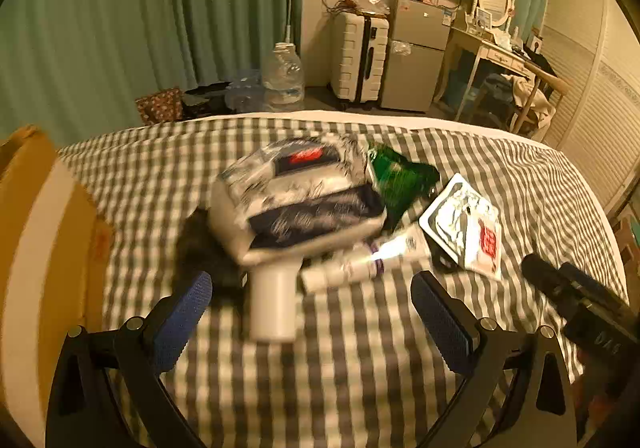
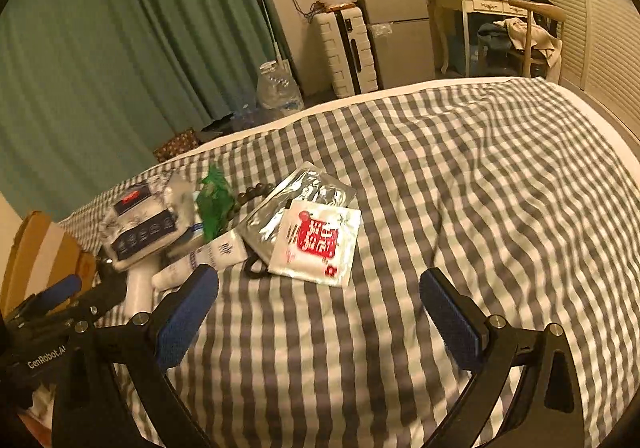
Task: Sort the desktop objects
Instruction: 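Grasp the floral-printed package with the left tool while the right grasps the red-printed sachet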
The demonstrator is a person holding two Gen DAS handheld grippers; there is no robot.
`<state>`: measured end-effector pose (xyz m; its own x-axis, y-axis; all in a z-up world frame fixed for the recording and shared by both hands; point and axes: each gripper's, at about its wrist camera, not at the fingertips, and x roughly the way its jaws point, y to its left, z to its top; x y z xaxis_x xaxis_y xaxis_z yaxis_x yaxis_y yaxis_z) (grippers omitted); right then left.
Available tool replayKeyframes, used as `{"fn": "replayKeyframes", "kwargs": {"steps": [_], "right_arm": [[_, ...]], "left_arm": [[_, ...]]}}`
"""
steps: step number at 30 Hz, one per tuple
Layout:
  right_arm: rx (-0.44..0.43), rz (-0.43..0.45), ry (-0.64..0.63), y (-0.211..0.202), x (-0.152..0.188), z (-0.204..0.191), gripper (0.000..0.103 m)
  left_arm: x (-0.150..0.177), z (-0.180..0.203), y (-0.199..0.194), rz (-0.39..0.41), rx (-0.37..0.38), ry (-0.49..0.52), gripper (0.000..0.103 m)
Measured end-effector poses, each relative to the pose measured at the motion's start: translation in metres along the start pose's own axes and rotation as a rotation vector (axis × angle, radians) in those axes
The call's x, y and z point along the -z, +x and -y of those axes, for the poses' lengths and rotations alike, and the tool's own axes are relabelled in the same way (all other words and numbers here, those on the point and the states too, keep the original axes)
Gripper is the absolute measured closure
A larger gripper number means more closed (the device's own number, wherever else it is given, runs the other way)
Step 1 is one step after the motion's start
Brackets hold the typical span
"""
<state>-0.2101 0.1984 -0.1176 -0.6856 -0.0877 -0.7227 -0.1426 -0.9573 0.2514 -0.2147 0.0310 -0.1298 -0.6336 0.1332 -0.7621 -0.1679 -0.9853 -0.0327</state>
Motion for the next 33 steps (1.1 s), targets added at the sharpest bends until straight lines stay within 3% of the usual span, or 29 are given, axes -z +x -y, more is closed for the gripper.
{"fn": "replayKeyframes", "kwargs": {"steps": [7,12,15,16,17,19,21,24,26,29,31,33], "right_arm": [[-0.005,-0.032,0.024,0.041,-0.014,0.0,0.002],[0.037,-0.068,-0.016,0.064,-0.018,-0.004,0.004],[0.048,-0.087,-0.022,0.069,-0.013,-0.001,0.014],[0.044,-0.08,-0.02,0.066,-0.013,0.001,0.02],[0.031,-0.076,-0.012,0.063,-0.013,0.004,0.034],[0.012,-0.079,0.009,0.061,-0.015,0.008,0.046],[0.008,-0.086,0.021,0.06,-0.014,0.012,0.05],[-0.003,-0.094,0.047,0.056,-0.015,0.016,0.052],[-0.013,-0.089,0.059,0.053,-0.014,0.02,0.052],[-0.021,-0.098,0.066,0.049,-0.012,0.025,0.054],[-0.029,-0.094,0.075,0.04,-0.008,0.027,0.054],[-0.037,-0.096,0.083,0.033,-0.005,0.029,0.054]], "left_arm": [[-0.029,0.002,0.037,0.005,-0.017,-0.039,0.001],[-0.042,0.005,0.064,-0.01,-0.052,-0.048,0.001],[-0.047,0.006,0.079,-0.037,-0.09,-0.045,0.001],[-0.048,0.006,0.083,-0.05,-0.095,-0.044,0.001],[-0.049,0.006,0.086,-0.059,-0.098,-0.045,0.001],[-0.051,0.007,0.091,-0.071,-0.09,-0.014,0.001],[-0.052,0.009,0.093,-0.106,-0.095,0.027,0.003],[-0.056,0.014,0.091,-0.115,-0.1,0.091,0.021],[-0.057,0.015,0.088,-0.137,-0.097,0.129,0.052],[-0.058,0.01,0.081,-0.168,-0.07,0.12,0.08],[-0.059,0.005,0.073,-0.174,-0.048,0.103,0.089],[-0.059,0.003,0.063,-0.168,-0.039,0.098,0.089]]}}
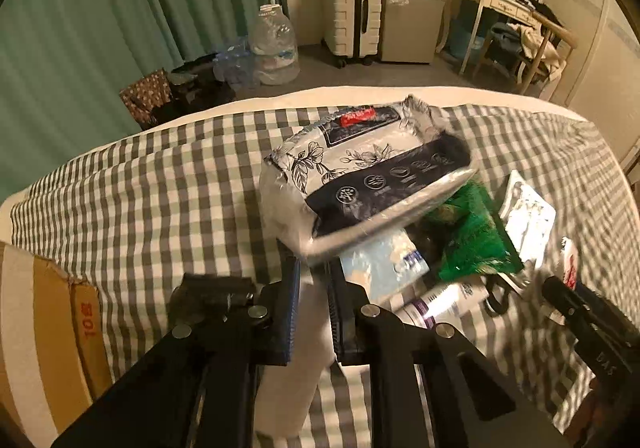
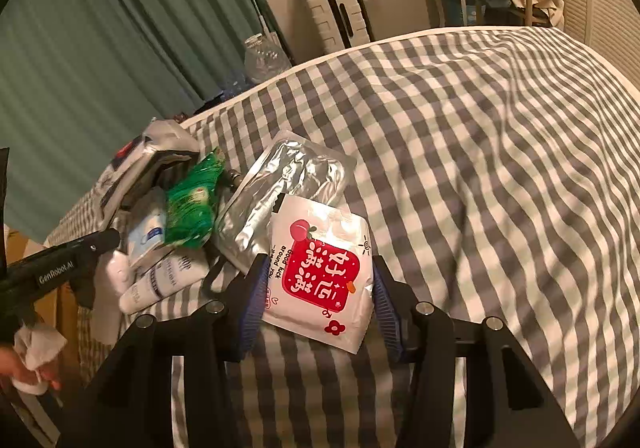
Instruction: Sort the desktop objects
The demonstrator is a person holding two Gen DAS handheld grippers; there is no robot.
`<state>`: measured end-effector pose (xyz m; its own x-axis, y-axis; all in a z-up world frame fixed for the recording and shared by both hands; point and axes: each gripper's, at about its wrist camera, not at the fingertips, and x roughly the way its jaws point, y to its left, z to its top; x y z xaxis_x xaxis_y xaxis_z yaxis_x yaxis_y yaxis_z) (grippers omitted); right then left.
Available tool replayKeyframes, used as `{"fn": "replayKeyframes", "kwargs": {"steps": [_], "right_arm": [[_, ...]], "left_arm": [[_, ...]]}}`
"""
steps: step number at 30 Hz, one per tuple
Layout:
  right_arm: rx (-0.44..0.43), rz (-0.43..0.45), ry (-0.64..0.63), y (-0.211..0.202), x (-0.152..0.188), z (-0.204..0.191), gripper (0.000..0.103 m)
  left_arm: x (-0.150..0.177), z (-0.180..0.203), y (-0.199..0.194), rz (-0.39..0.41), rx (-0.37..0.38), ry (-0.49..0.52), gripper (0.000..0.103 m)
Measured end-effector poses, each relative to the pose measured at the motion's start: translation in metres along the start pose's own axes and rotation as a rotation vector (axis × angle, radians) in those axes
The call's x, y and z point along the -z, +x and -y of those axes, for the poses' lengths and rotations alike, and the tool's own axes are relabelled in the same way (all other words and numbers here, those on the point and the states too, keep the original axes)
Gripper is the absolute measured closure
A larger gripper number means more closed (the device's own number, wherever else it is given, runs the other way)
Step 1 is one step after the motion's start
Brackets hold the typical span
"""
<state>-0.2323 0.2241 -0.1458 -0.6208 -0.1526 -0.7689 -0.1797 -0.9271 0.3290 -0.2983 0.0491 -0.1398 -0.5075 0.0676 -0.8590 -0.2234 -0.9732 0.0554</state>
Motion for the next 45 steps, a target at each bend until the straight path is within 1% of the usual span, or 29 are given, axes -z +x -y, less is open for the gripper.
{"fn": "replayKeyframes", "kwargs": {"steps": [4,5,6,7,9,10,11,12,14,16,18,22,24,26,28,30,31,33,34,35,36,38,41,45], "right_arm": [[-0.01,-0.001,0.015,-0.01,0.005,0.002,0.054],[-0.016,-0.002,0.018,-0.012,0.005,0.001,0.054],[-0.022,0.002,0.021,-0.016,0.007,0.001,0.054],[-0.026,0.008,0.021,-0.02,0.008,0.001,0.054],[-0.042,0.014,0.015,-0.025,0.008,-0.003,0.054],[-0.045,0.019,0.01,-0.027,0.008,-0.005,0.054],[-0.051,0.021,0.005,-0.028,0.007,-0.006,0.054],[-0.057,0.022,-0.001,-0.027,0.005,-0.007,0.054],[-0.059,0.023,-0.003,-0.026,0.001,-0.007,0.054],[-0.063,0.023,0.001,-0.023,-0.002,-0.004,0.054],[-0.059,0.025,0.005,-0.023,-0.004,-0.001,0.054],[-0.055,0.046,0.013,-0.023,-0.013,0.007,0.054],[-0.06,0.045,0.028,-0.021,-0.017,0.012,0.054],[-0.069,0.041,0.046,-0.016,-0.02,0.017,0.054],[-0.073,0.031,0.061,-0.01,-0.023,0.021,0.054],[-0.076,0.015,0.075,-0.004,-0.023,0.024,0.054],[-0.072,0.008,0.08,-0.001,-0.023,0.024,0.054],[-0.068,0.002,0.079,0.001,-0.023,0.025,0.054],[-0.067,0.003,0.074,0.0,-0.022,0.023,0.054],[-0.066,0.006,0.068,-0.001,-0.022,0.021,0.054],[-0.067,0.009,0.062,-0.002,-0.022,0.02,0.054],[-0.066,0.019,0.052,-0.006,-0.021,0.015,0.054],[-0.061,0.026,0.044,-0.013,-0.019,0.011,0.054],[-0.103,0.076,0.024,-0.042,-0.014,0.001,0.054]], "left_arm": [[0.012,0.003,-0.021,0.019,0.013,0.009,0.089],[0.014,0.004,-0.027,0.027,0.027,0.013,0.089],[0.016,0.006,-0.033,0.037,0.048,0.025,0.087],[0.017,0.007,-0.037,0.048,0.052,0.046,0.085],[0.018,0.012,-0.047,0.077,0.029,0.112,0.064],[0.017,0.015,-0.049,0.086,0.015,0.136,0.041],[0.015,0.02,-0.051,0.101,-0.003,0.16,0.031],[0.013,0.025,-0.053,0.12,-0.01,0.187,0.031],[0.008,0.035,-0.052,0.118,-0.002,0.212,0.03],[0.001,0.044,-0.041,0.101,-0.018,0.249,0.028],[-0.004,0.058,-0.029,0.101,-0.039,0.291,0.028],[-0.013,0.077,-0.001,0.089,-0.041,0.362,0.028],[-0.019,0.086,0.016,0.07,-0.056,0.407,0.028],[-0.025,0.091,0.027,0.071,-0.065,0.436,0.028],[-0.031,0.093,0.033,0.081,-0.071,0.442,0.028],[-0.037,0.091,0.039,0.076,-0.091,0.44,0.028],[-0.039,0.09,0.04,0.068,-0.087,0.438,0.028],[-0.04,0.084,0.04,0.057,-0.069,0.437,0.038],[-0.04,0.081,0.04,0.058,-0.075,0.442,0.052],[-0.04,0.077,0.039,0.056,-0.075,0.447,0.062],[-0.04,0.073,0.038,0.057,-0.068,0.446,0.067],[-0.038,0.068,0.032,0.072,-0.082,0.444,0.082],[-0.037,0.055,0.014,0.101,-0.089,0.399,0.087],[-0.042,0.036,-0.024,0.143,-0.055,0.329,0.088]]}}
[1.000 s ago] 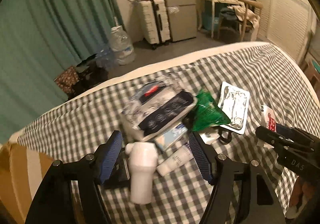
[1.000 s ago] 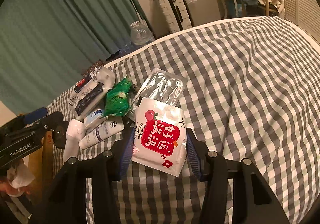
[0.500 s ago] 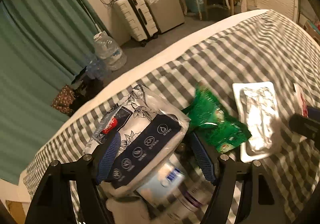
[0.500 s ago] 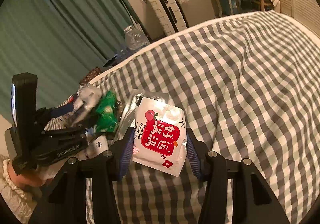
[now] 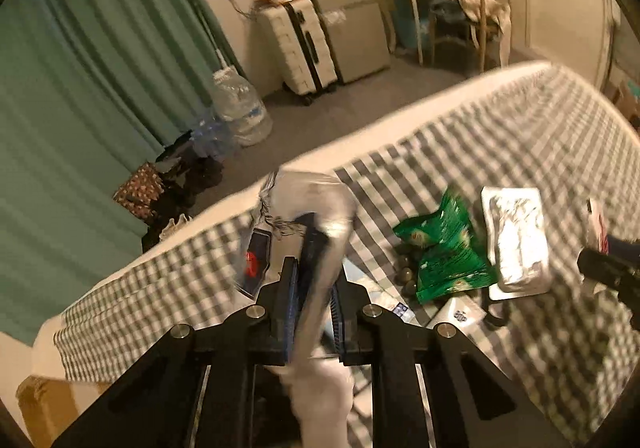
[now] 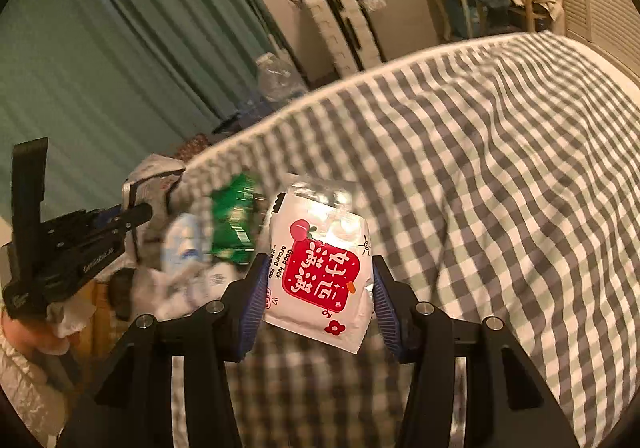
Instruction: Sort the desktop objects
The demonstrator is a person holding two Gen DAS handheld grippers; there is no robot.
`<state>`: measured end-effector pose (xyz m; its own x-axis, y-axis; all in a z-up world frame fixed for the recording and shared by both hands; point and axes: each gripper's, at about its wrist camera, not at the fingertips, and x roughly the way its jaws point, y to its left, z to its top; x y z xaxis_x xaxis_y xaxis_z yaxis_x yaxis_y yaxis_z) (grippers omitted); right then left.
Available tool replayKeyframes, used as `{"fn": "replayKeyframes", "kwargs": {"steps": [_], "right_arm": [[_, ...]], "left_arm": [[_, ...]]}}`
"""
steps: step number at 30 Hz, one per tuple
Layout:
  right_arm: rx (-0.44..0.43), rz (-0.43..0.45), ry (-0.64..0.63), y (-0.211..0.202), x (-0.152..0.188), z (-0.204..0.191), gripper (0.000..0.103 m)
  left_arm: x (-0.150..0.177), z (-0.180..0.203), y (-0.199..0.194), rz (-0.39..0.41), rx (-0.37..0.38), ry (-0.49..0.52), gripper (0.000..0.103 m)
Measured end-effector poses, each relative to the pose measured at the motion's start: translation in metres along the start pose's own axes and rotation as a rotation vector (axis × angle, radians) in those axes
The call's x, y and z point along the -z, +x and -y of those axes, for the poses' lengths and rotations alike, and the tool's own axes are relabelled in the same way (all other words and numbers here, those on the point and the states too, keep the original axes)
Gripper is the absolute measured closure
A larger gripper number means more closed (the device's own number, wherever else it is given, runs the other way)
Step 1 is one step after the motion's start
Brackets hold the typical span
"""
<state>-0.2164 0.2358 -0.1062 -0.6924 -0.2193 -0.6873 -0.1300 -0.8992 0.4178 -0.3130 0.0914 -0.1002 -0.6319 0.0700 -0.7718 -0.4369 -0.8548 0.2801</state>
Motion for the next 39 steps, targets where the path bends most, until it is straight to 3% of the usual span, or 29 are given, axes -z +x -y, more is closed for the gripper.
{"fn": "replayKeyframes", "kwargs": {"steps": [10,15,18,19,20,22,25,31,34,36,39], "right_arm": [[-0.049,0.032,-0.046,-0.069,0.017,-0.037,0.054],[-0.055,0.042,-0.089,-0.095,0.032,-0.07,0.054],[-0.068,0.049,-0.101,-0.107,0.041,-0.077,0.054],[-0.07,0.051,-0.101,-0.108,0.042,-0.079,0.054],[-0.069,0.052,-0.102,-0.108,0.042,-0.08,0.054],[-0.069,0.045,-0.113,-0.106,0.045,-0.081,0.054],[-0.052,0.035,-0.133,-0.098,0.047,-0.08,0.054],[-0.048,-0.007,-0.096,-0.072,0.049,-0.052,0.053],[-0.056,-0.027,-0.07,-0.059,0.046,-0.034,0.053],[-0.061,-0.032,-0.057,-0.053,0.043,-0.025,0.053],[-0.079,-0.044,-0.022,-0.041,0.036,-0.01,0.053]], "left_arm": [[0.037,-0.054,-0.111,0.072,0.112,-0.22,0.088],[0.063,-0.077,-0.153,0.104,0.165,-0.257,0.088],[0.081,-0.071,-0.167,0.115,0.146,-0.21,0.08],[0.086,-0.068,-0.167,0.108,0.151,-0.203,0.062],[0.09,-0.064,-0.166,0.102,0.152,-0.204,0.038],[0.101,-0.056,-0.16,0.099,0.138,-0.234,0.018],[0.109,-0.042,-0.141,0.066,0.165,-0.314,0.015],[0.108,-0.003,-0.068,-0.114,0.224,-0.476,0.014],[0.1,0.013,-0.034,-0.159,0.164,-0.483,0.014],[0.093,0.018,-0.01,-0.196,0.076,-0.475,0.013],[0.083,0.021,0.006,-0.188,-0.023,-0.414,0.01]]}}
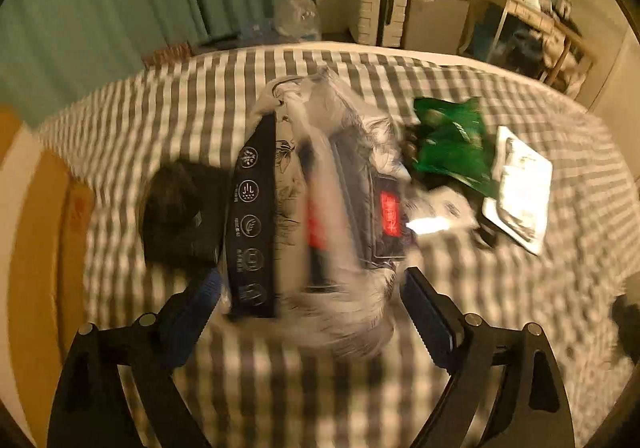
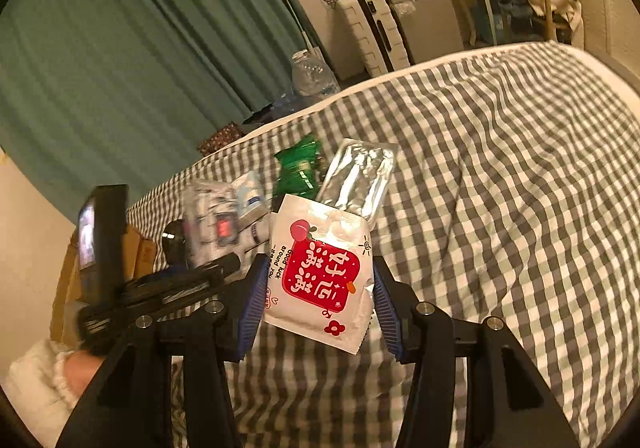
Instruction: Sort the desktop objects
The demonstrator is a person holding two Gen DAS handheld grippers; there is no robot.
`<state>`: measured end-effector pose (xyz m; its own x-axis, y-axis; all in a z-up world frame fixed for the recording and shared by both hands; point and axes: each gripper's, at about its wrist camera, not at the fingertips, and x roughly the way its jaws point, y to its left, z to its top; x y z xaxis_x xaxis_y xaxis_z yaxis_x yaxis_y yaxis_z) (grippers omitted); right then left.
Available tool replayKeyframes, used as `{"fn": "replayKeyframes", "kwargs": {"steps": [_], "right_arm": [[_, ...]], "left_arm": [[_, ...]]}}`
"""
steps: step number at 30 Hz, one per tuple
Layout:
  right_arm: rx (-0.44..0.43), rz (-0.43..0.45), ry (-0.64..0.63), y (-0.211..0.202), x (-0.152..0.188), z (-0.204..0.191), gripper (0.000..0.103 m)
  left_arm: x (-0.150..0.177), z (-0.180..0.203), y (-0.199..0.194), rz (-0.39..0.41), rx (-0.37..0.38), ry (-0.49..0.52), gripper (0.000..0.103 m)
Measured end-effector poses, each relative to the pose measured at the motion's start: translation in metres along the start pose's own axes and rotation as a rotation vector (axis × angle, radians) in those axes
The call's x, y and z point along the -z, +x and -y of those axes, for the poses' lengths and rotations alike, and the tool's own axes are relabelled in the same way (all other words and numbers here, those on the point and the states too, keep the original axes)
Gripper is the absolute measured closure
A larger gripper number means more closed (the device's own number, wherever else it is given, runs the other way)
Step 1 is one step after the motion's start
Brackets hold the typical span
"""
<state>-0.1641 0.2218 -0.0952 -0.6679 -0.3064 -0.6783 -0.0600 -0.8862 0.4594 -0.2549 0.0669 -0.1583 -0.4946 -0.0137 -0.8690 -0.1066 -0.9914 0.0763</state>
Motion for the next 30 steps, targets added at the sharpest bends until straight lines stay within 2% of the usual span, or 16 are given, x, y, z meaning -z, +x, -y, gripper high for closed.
{"fn": "replayKeyframes", "kwargs": {"steps": [1,3,5,7,9,12,18,20,23,30], "right_arm": [[-0.006,-0.01,0.015,0.004,-0.001,0.005,0.053],[-0.016,-0.025,0.042,0.01,-0.002,0.013,0.053],[-0.024,-0.033,0.053,0.012,-0.004,0.017,0.053],[-0.022,-0.035,0.045,0.012,-0.004,0.016,0.053],[-0.023,-0.035,0.035,0.011,-0.002,0.012,0.053],[0.0,-0.032,0.011,0.006,0.002,0.006,0.053],[0.016,-0.024,-0.048,-0.016,0.015,-0.02,0.053],[0.012,-0.02,-0.085,-0.027,0.021,-0.035,0.053],[-0.004,-0.011,-0.15,-0.045,0.033,-0.066,0.053],[-0.031,-0.008,-0.277,-0.07,0.058,-0.134,0.053]], "left_arm": [[-0.003,0.001,0.003,0.002,0.006,0.02,0.01],[-0.006,-0.001,0.005,0.011,-0.001,0.036,0.019],[-0.006,-0.005,0.001,0.035,-0.014,0.047,0.043],[-0.007,-0.015,-0.004,0.032,0.028,0.035,0.048],[-0.004,-0.025,-0.012,0.025,0.069,0.011,0.048],[0.001,-0.04,-0.031,0.056,0.107,0.002,0.048],[0.024,-0.068,-0.096,0.114,0.219,-0.003,0.048],[0.023,-0.082,-0.112,0.122,0.241,0.0,0.048],[0.026,-0.106,-0.141,0.145,0.252,-0.025,0.048],[0.035,-0.195,-0.2,0.211,0.237,-0.082,0.046]]}}
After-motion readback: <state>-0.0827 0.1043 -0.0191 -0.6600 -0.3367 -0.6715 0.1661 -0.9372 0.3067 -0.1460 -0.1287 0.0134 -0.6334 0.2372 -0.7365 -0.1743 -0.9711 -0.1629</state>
